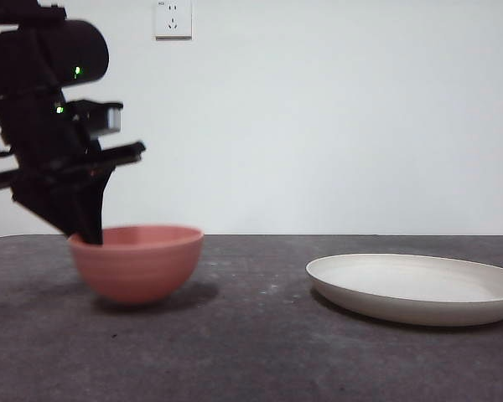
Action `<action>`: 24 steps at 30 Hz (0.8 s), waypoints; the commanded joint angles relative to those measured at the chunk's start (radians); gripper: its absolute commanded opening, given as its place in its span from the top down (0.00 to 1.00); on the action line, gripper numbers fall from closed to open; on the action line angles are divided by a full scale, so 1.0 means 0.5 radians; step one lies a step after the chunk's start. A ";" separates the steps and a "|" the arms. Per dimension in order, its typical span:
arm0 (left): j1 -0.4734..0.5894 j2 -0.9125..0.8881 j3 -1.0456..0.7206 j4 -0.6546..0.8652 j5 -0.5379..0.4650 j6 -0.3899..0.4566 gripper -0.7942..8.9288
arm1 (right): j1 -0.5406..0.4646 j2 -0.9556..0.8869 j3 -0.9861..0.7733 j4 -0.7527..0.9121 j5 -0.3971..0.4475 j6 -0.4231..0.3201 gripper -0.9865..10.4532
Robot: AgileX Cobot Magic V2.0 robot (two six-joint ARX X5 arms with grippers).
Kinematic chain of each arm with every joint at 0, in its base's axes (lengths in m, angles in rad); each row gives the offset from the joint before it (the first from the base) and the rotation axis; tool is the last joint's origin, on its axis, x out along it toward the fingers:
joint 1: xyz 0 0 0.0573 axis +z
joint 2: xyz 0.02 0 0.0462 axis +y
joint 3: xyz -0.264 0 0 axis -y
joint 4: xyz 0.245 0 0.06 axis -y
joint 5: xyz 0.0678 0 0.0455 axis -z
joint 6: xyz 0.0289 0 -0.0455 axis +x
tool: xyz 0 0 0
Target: Place the red bowl on the white plate
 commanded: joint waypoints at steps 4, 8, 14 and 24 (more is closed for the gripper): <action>-0.137 -0.113 0.247 -0.015 0.002 -0.119 0.91 | 0.006 0.008 0.035 0.012 0.001 -0.007 0.60; -0.271 -0.106 0.441 -0.045 0.002 -0.141 0.91 | 0.007 0.008 0.035 0.011 0.010 -0.006 0.60; -0.465 0.001 0.676 -0.042 -0.001 -0.187 0.91 | 0.006 0.008 0.035 0.011 0.015 -0.006 0.60; -0.684 0.485 1.064 -0.044 -0.001 -0.194 0.91 | 0.006 0.005 0.042 0.010 0.014 0.041 0.60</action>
